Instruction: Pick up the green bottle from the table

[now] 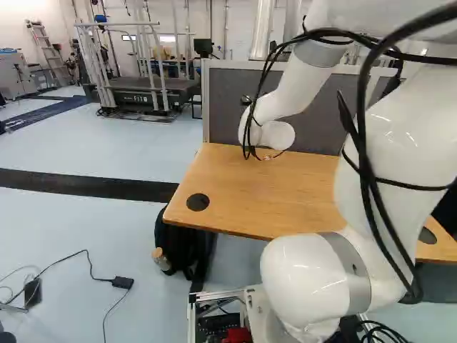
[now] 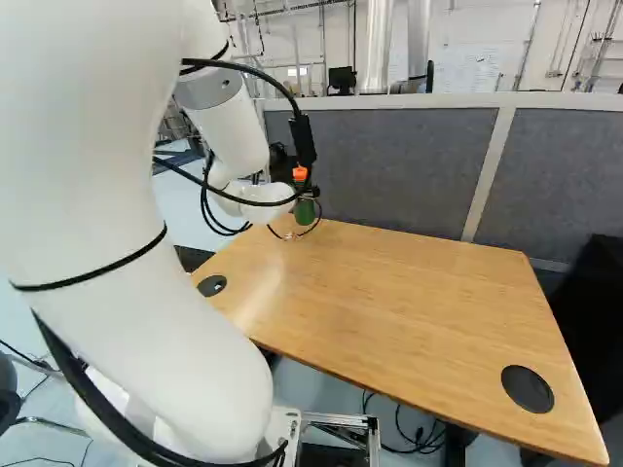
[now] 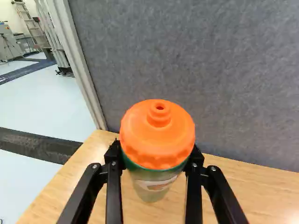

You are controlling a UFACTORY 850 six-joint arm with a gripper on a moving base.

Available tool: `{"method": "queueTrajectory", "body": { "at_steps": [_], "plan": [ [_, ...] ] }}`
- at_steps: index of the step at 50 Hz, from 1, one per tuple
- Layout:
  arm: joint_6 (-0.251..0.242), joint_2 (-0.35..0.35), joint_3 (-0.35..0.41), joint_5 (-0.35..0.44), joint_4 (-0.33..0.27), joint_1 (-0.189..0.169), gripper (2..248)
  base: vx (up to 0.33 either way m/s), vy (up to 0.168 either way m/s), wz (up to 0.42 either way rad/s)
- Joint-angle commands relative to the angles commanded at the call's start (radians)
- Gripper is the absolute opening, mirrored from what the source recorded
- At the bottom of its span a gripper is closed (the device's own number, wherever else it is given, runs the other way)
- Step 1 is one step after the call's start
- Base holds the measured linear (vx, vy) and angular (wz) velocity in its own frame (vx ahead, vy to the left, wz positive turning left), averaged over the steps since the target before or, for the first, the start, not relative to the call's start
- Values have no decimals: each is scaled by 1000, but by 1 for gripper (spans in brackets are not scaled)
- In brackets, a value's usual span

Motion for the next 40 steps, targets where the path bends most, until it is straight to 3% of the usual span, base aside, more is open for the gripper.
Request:
{"method": "queueTrajectory", "body": {
  "at_steps": [40],
  "plan": [
    [0, 262, 178, 0, 0, 34, 21, 0, 0, 0]
  ]
}}
